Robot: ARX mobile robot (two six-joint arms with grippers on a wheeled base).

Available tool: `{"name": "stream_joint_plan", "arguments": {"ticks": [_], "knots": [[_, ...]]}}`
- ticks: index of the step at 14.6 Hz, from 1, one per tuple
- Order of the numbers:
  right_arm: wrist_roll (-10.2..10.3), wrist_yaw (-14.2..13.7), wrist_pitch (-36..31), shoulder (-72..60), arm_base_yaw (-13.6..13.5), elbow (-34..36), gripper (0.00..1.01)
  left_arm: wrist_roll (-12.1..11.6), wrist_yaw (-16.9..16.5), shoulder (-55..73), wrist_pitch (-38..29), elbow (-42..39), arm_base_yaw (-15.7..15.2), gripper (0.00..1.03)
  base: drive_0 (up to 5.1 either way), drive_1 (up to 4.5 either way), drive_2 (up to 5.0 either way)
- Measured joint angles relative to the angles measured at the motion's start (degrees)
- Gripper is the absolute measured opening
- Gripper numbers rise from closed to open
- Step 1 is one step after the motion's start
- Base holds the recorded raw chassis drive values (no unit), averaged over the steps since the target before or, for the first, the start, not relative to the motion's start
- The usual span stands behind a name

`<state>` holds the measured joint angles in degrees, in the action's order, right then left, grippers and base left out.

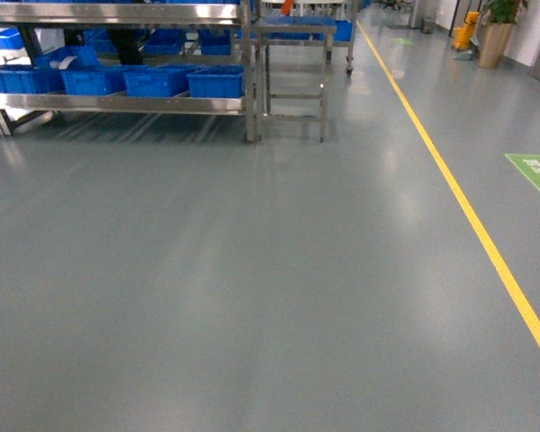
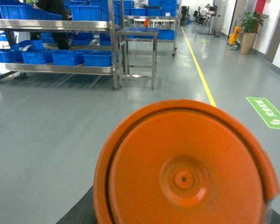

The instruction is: Sort blue parts and orange caps into right shelf containers

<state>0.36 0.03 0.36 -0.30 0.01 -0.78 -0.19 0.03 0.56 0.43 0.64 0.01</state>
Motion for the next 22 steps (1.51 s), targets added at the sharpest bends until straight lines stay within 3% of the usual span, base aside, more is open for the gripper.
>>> {"name": "stream_joint_plan", "arguments": {"ticks": [5,22], "knots": [[0.0,-0.1,0.0,0.0,0.0,0.0,0.45,0.0,0.0,0.0,0.0,0.0,0.1,0.42,-0.8,-0.83,-0.8],[0.0,0.0,0.1,0.0,0.0,0.0,0.45,0.0,0.0,0.0,0.1,0.0,0.0,0.42,0.0,4.23,-4.2]]}}
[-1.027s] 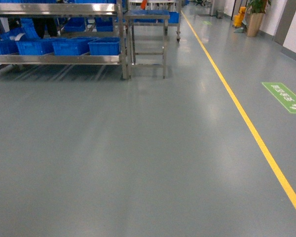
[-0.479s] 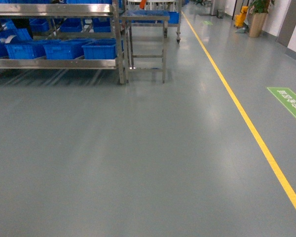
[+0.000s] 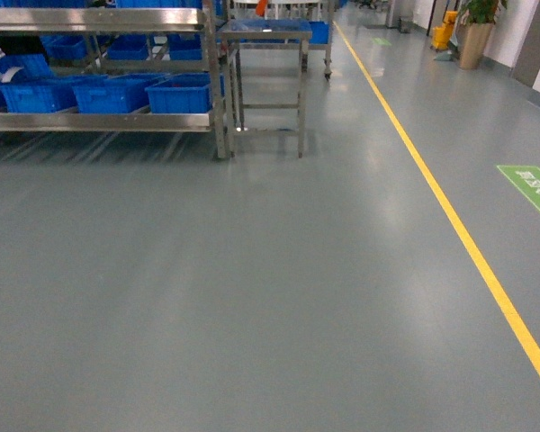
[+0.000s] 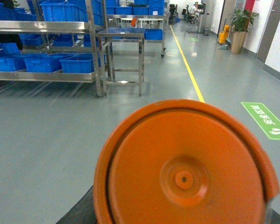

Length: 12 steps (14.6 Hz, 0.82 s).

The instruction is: Sort blue parts and orange caps into right shelf containers

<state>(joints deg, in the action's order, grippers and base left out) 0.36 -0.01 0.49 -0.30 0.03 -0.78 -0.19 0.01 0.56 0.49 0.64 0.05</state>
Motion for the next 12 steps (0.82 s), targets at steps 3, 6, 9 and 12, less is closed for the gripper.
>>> {"name": "stream_joint_plan", "arguments": {"ticks": [3,6,9,12], "knots": [[0.0,0.0,-0.3,0.0,0.0,0.0,0.45,0.0,0.0,0.0,-0.3,0.0,0.0,0.42,-0.1,4.16,-4.3],[0.0,0.0,0.0,0.0,0.0,0.0,0.45,0.0,0.0,0.0,-0.1,0.0,0.0,0.42,0.0,4.22,-4.3],[0.0,0.0,-0.2,0.0,0.0,0.0,0.45,0.0,0.0,0.0,-0.3,0.0,0.0,0.42,0.0,4.26,-4.3],[0.0,0.0,-0.1,0.0,0.0,0.0,0.45,0.0,0.0,0.0,-0.1,0.0,0.0,0.42,0.0,4.32,-4.3]]}}
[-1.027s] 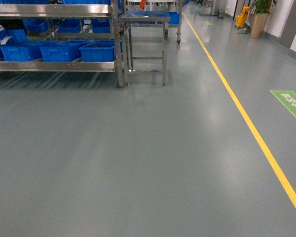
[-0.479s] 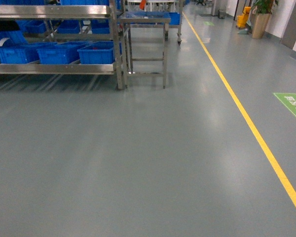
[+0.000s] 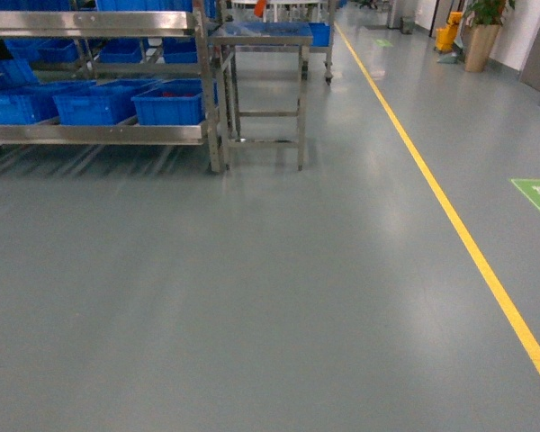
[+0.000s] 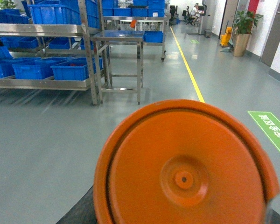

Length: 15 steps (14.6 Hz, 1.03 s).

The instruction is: Sort blue parts and orange caps into right shelf containers

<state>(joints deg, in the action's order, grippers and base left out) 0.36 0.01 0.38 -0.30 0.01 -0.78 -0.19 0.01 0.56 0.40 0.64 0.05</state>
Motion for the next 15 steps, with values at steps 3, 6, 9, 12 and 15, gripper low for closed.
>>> {"name": "stream_joint_plan", "arguments": {"ticks": [3,6,9,12,15], "knots": [[0.0,0.0,-0.2,0.0,0.0,0.0,0.45,0.0,0.1,0.0,0.0,0.0,0.0,0.42,0.0,4.27,-4.3],[0.0,0.0,0.0,0.0,0.0,0.0,0.45,0.0,0.0,0.0,-0.1,0.0,0.0,0.42,-0.1,4.24,-4.4],[0.0,0.0,0.0,0.0,0.0,0.0,0.45,0.0,0.1,0.0,0.0,0.0,0.0,0.42,-0.1,4.20,-4.4],[0.0,0.0,-0.3,0.0,0.0,0.0,0.45,0.0,0.0,0.0,-0.2,0.0,0.0,0.42,0.0,4.28,-4.3],[0.0,0.0,0.0,0.0,0.0,0.0,0.45,0.0,0.0,0.0,0.0,0.0,0.0,0.42,0.0,4.30,-4.3]]}}
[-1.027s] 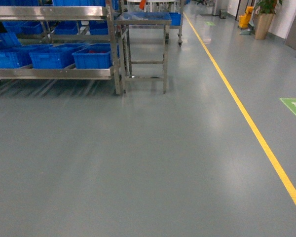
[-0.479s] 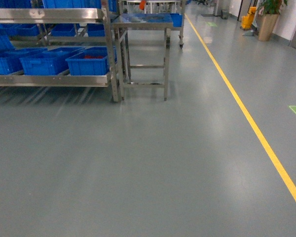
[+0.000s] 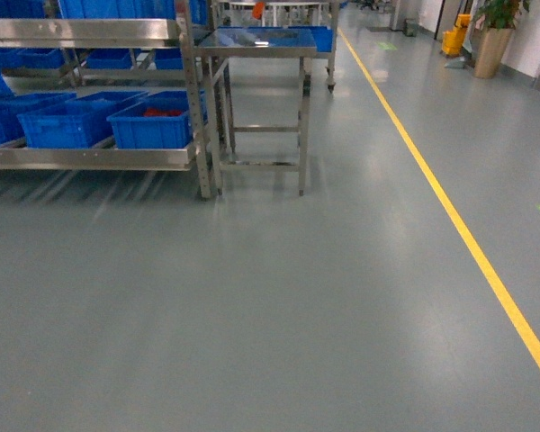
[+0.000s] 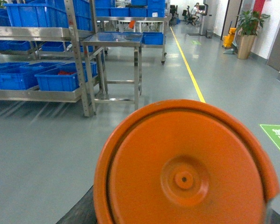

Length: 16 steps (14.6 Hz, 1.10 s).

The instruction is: Sort blue parts and orange caps into right shelf containers

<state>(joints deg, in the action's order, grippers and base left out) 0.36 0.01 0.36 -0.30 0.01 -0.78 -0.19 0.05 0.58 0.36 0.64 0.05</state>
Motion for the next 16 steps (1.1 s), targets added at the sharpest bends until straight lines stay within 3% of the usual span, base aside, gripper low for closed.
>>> {"name": "stream_joint_plan", "arguments": {"ticks": [16], "knots": [[0.0,0.0,-0.2,0.0,0.0,0.0,0.45,0.0,0.0,0.0,-0.1,0.0,0.0,0.42,0.0,4.30,-4.3]]}}
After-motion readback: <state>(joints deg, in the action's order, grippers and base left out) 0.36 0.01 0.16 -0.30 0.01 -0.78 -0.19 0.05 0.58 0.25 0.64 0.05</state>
